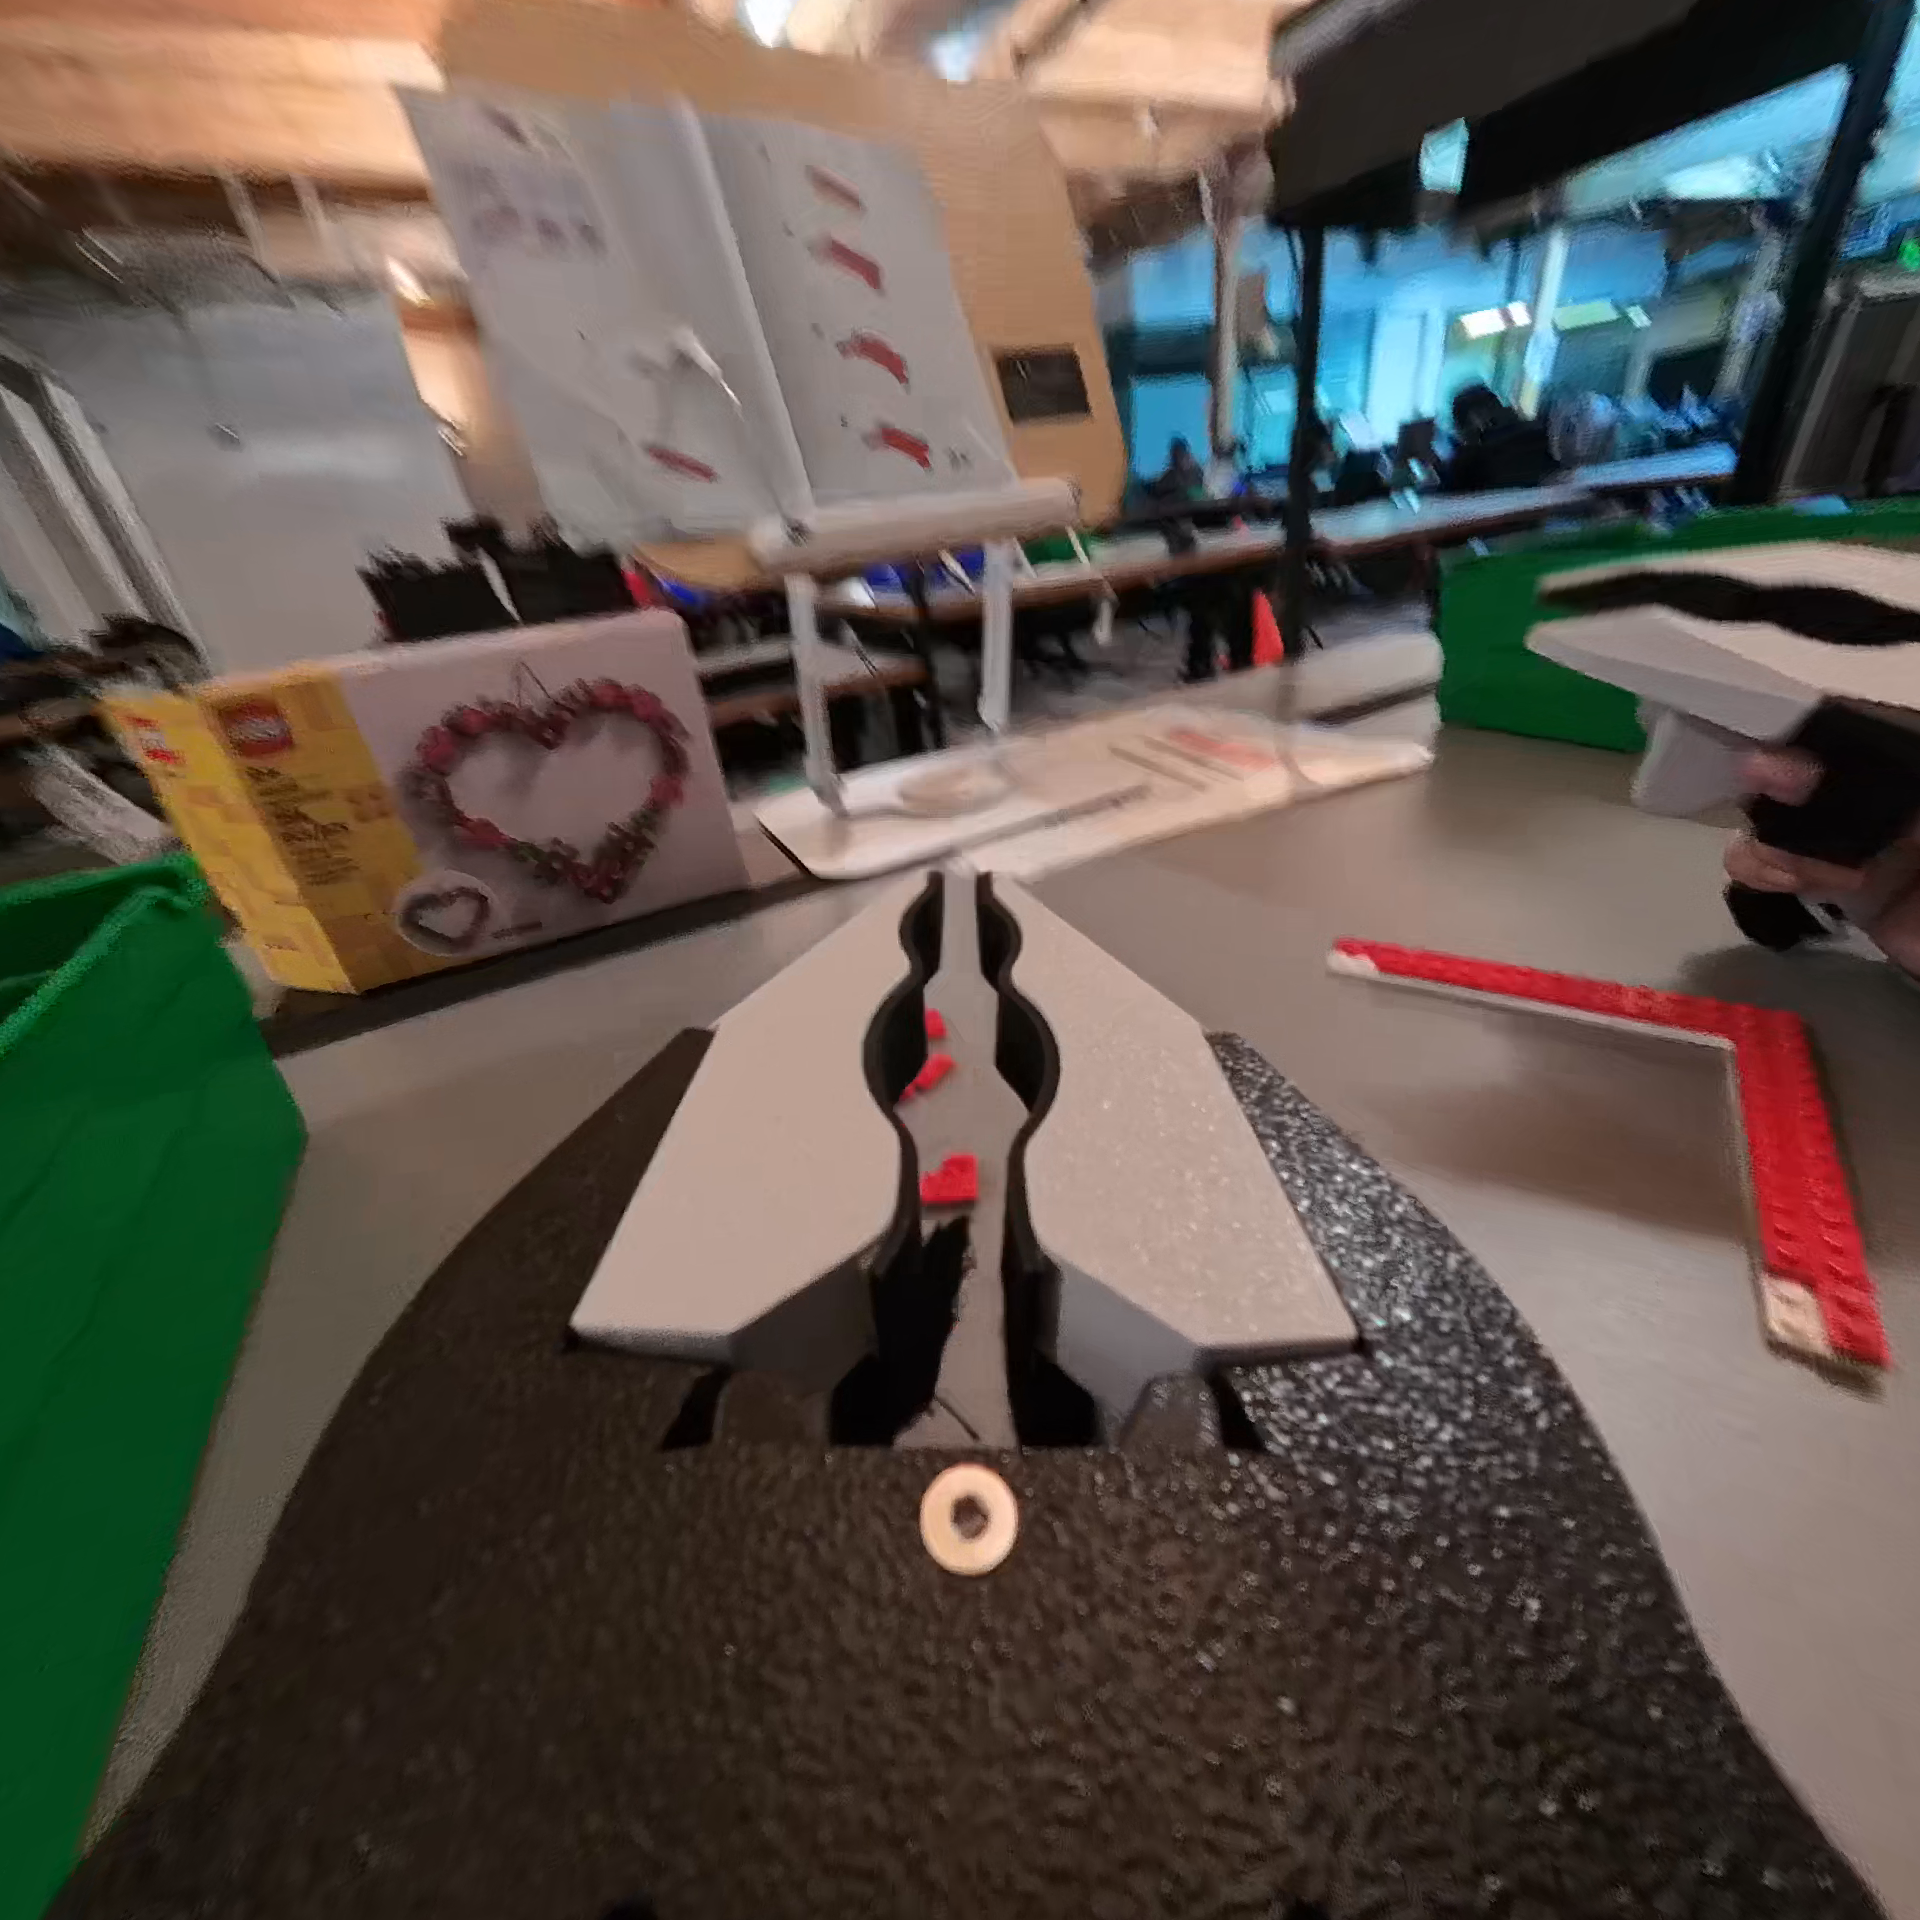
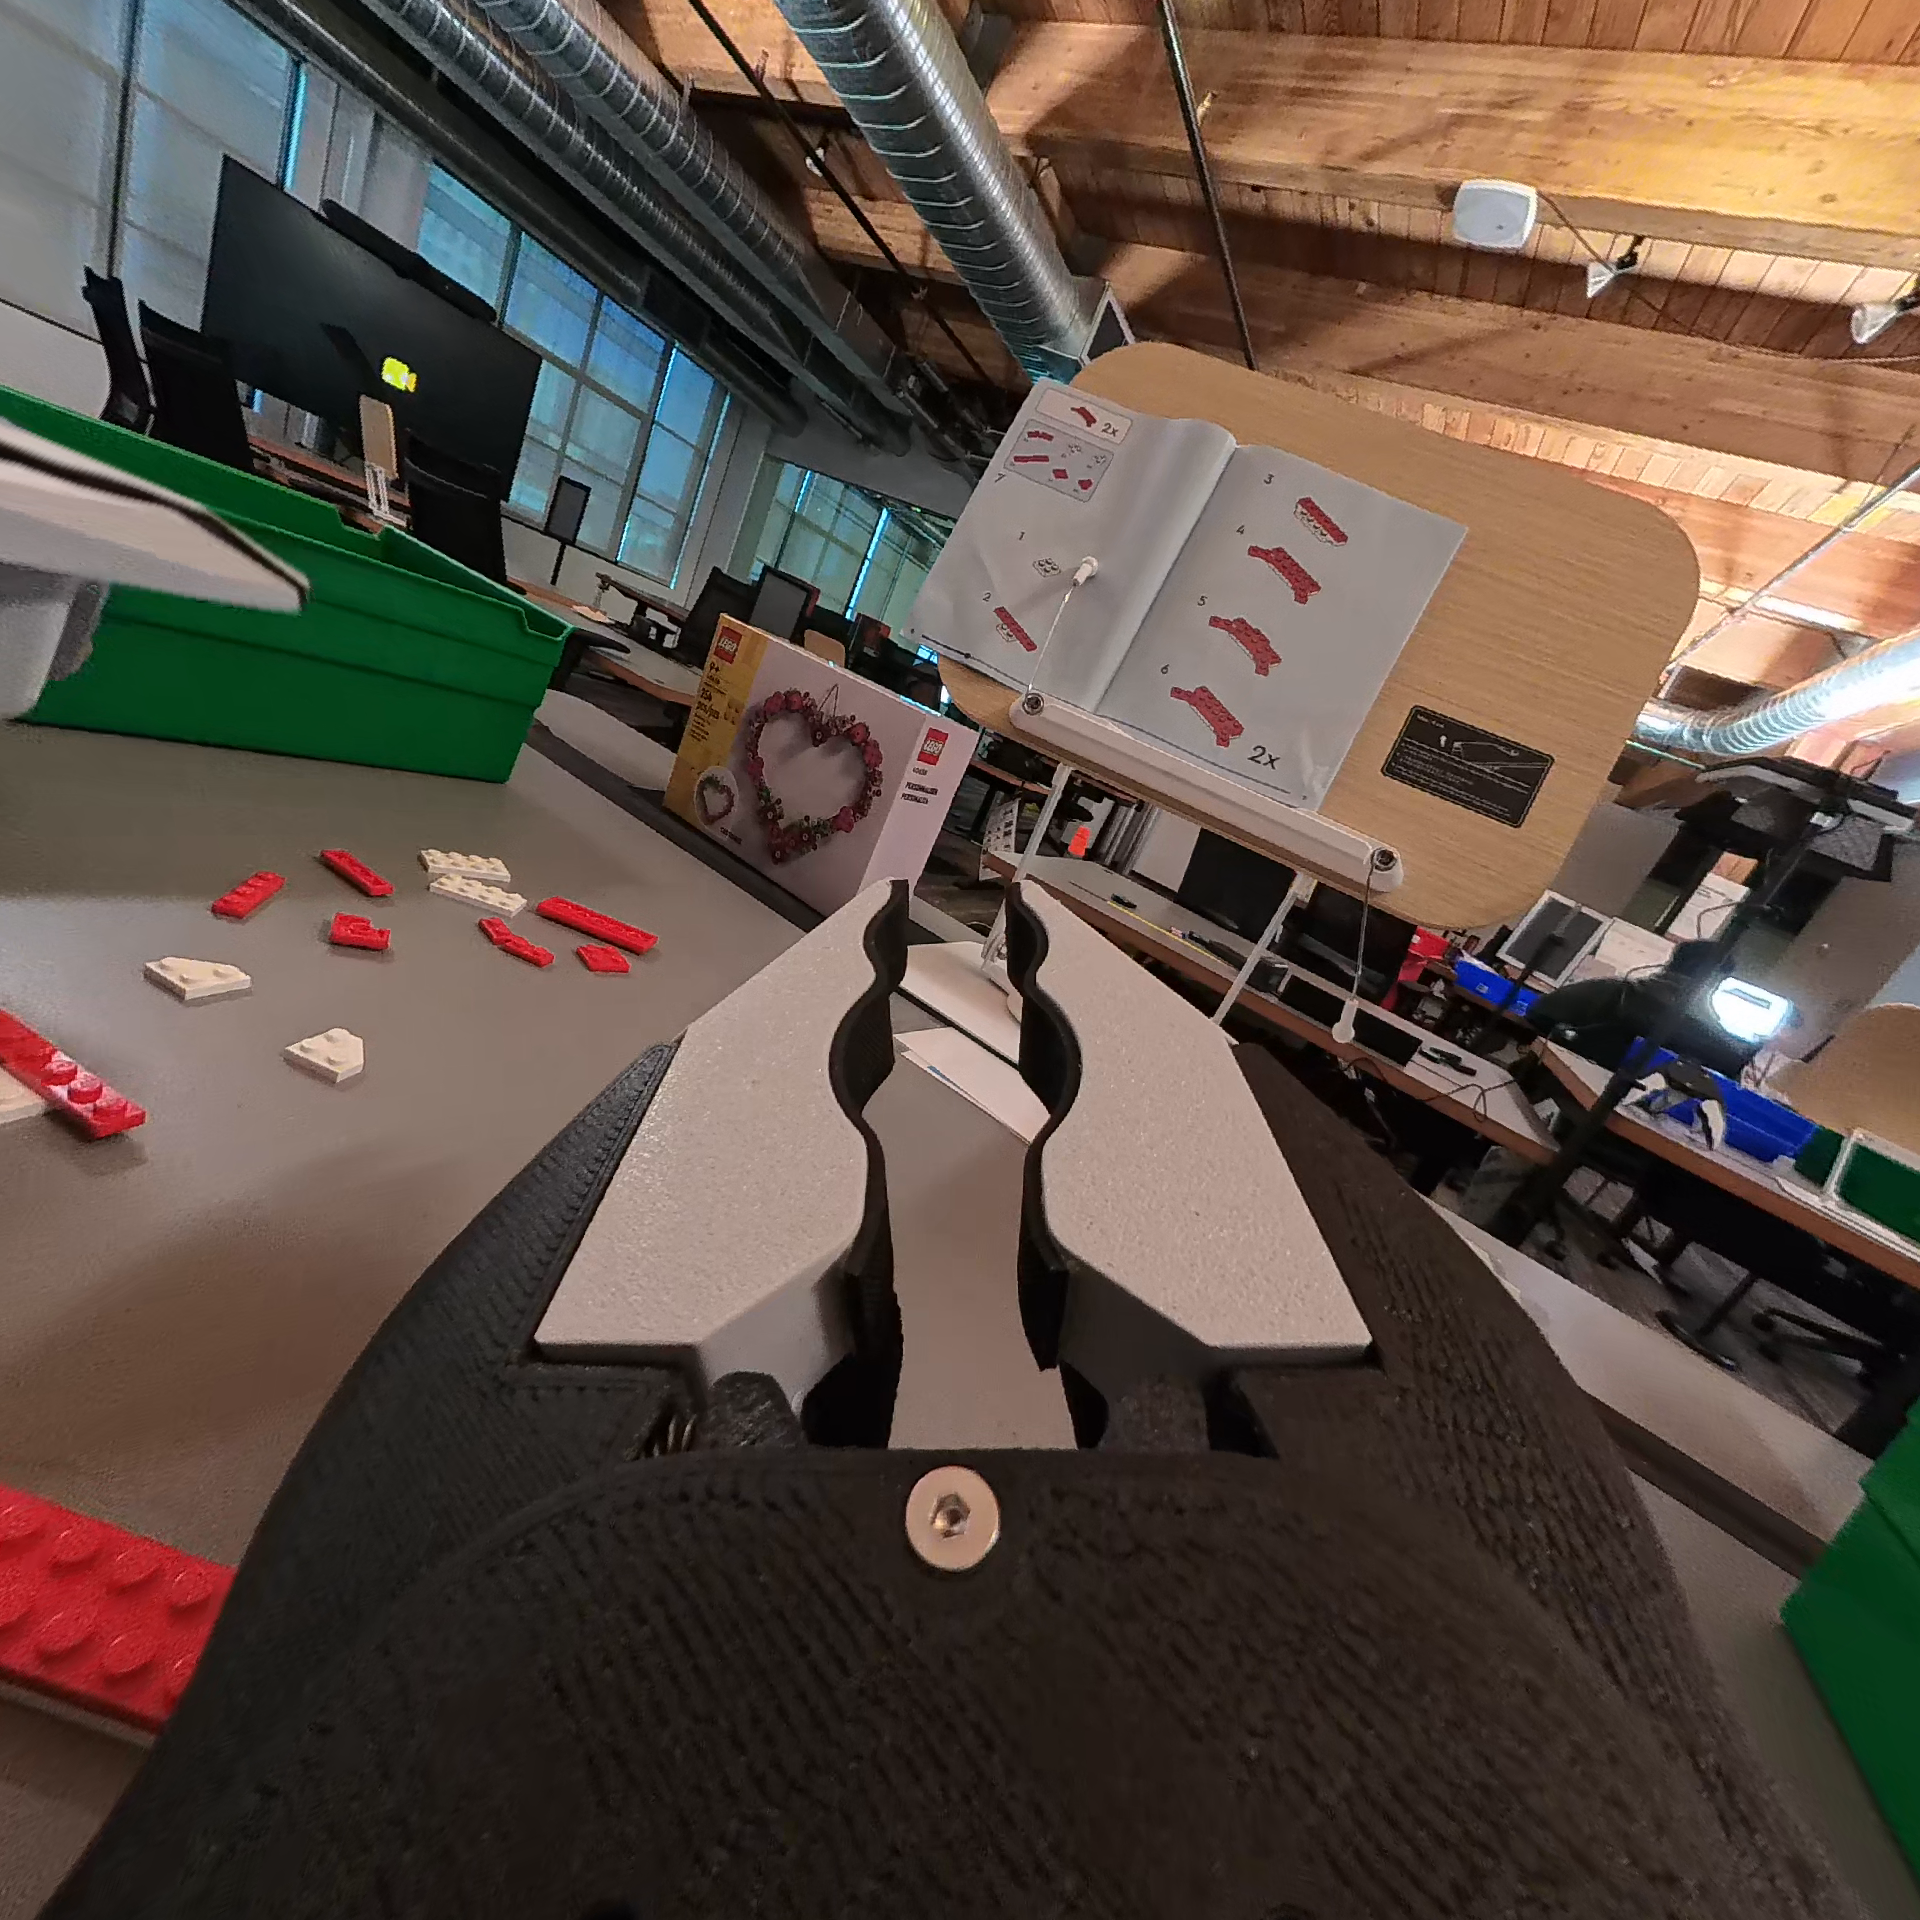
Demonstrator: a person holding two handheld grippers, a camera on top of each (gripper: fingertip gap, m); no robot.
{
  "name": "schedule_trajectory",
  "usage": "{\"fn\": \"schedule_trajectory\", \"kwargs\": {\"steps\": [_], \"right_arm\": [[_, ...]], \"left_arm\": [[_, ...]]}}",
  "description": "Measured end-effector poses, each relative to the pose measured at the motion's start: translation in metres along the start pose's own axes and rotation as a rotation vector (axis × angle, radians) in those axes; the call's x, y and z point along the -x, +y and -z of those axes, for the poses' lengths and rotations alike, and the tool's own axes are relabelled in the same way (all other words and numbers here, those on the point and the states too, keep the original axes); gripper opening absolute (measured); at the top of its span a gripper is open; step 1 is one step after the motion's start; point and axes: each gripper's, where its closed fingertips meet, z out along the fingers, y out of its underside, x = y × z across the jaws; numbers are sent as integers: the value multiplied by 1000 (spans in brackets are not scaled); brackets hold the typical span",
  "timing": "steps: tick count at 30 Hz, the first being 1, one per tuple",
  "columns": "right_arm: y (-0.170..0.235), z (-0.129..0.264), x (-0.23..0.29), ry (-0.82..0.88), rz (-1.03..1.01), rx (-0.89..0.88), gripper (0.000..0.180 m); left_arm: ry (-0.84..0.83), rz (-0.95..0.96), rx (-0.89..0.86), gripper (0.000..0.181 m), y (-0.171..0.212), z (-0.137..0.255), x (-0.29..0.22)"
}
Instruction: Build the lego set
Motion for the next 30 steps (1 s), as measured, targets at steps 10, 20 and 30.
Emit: {"fn": "schedule_trajectory", "kwargs": {"steps": [10, 20, 30], "right_arm": [[0, 0, -1, 1, -6, 1, 16], [1, 0, -1, 3, -6, 2, 16], [2, 0, -3, 6, -16, 3, 16]], "left_arm": [[165, 110, 201, 7, 31, -3, -10], [155, 162, 191, 7, 29, -1, -4], [132, 166, 204, 7, 31, -2, -1]]}}
